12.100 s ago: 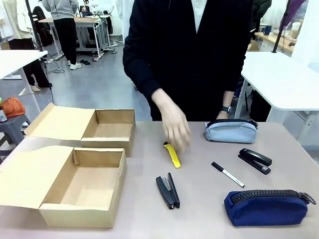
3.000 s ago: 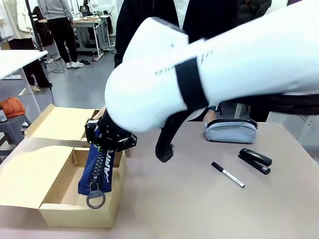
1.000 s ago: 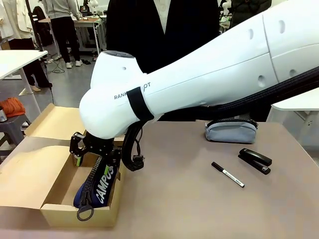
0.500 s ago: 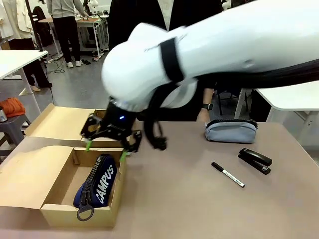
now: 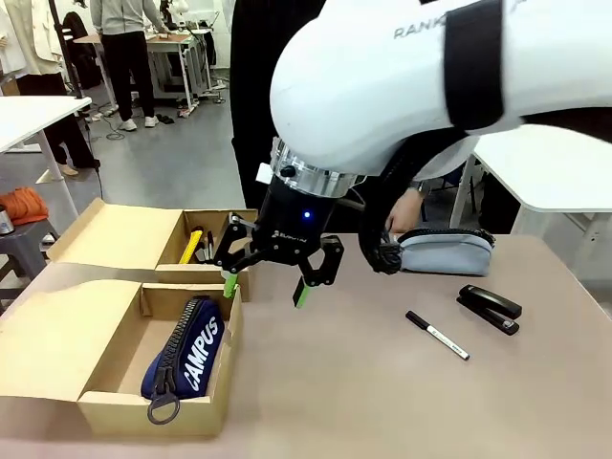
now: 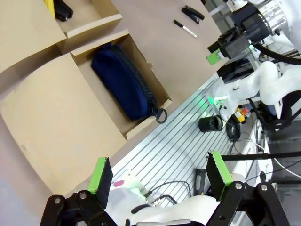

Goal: Place items inside the box.
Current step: Pick up a Pencil pouch or Stapler and place it inside the Mailer Box closest to the robot.

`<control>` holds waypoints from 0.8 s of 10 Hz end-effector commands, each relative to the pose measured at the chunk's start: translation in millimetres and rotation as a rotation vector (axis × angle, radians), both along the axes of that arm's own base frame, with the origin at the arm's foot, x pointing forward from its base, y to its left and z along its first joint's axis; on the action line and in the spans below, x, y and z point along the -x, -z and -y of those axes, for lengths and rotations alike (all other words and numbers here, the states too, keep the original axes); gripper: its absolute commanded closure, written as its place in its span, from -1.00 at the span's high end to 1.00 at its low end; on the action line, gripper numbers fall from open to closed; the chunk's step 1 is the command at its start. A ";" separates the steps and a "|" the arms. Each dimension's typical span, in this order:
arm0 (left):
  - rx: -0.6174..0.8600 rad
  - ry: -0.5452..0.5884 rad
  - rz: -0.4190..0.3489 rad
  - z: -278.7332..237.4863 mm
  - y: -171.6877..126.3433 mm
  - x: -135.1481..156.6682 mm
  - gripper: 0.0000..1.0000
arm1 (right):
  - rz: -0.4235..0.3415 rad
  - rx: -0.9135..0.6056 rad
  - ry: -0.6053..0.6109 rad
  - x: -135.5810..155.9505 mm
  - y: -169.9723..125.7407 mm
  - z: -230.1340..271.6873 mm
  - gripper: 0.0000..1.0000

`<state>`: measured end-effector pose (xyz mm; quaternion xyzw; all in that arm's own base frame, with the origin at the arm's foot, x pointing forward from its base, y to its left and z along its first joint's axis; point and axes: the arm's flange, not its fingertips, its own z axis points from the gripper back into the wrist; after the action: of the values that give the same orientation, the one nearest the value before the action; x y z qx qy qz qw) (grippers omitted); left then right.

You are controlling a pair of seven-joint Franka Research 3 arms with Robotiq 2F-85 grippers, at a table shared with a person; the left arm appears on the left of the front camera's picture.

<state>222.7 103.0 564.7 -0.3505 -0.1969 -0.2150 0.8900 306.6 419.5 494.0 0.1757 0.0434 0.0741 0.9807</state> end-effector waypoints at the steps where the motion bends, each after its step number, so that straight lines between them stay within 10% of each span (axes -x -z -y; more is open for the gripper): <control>1: 0.007 -0.008 0.008 1.8 1.0 0.1 1.00 | -0.047 0.010 -0.054 -1.5 -5.2 6.6 1.00; 4: 0.007 -0.008 0.008 1.8 1.0 0.1 1.00 | -0.047 -0.116 -0.104 -0.6 -31.1 98.0 1.00; 8: 0.007 -0.008 0.008 1.8 1.0 0.1 1.00 | -0.024 -0.055 -0.166 -4.2 -16.9 76.5 1.00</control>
<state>222.9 102.9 564.6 -0.3503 -0.1964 -0.2147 0.8903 308.3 329.6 518.2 0.1970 0.0685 0.1319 0.9691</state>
